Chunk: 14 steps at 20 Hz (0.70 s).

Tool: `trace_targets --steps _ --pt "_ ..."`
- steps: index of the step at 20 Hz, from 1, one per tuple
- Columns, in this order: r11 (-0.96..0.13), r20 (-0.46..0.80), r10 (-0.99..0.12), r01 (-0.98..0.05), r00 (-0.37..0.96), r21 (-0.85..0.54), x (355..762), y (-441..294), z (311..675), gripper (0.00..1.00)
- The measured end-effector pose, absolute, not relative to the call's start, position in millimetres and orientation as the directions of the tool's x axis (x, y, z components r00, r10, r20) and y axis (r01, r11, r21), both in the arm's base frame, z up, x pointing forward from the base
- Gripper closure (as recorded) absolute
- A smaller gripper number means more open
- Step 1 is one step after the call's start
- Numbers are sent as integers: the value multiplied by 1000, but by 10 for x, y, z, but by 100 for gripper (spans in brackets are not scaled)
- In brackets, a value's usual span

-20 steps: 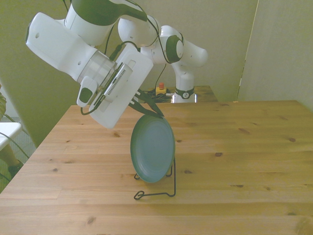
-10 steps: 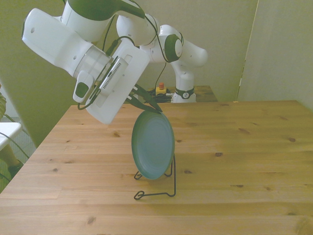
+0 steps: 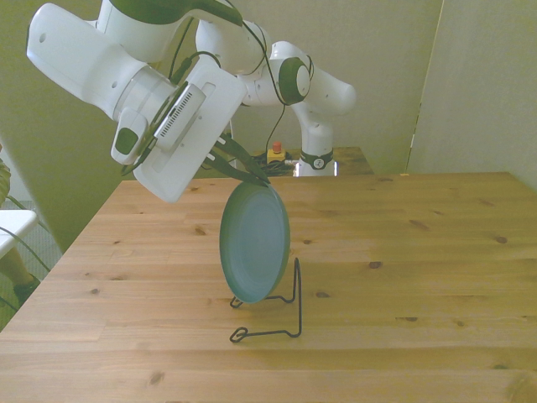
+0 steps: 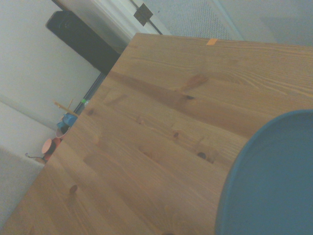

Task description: Load the plate

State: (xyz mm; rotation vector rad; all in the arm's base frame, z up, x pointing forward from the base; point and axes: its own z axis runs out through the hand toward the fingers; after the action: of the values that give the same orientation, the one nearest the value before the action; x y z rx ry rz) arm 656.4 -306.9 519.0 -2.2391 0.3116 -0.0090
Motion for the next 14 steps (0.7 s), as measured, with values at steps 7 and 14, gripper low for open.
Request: trace_targets --steps 7,14 --pt "-605 -92 -232 -218 968 -765 6575 -3065 5209 100" --pt "-564 -75 -248 -207 966 -799 6634 -3101 5136 100"
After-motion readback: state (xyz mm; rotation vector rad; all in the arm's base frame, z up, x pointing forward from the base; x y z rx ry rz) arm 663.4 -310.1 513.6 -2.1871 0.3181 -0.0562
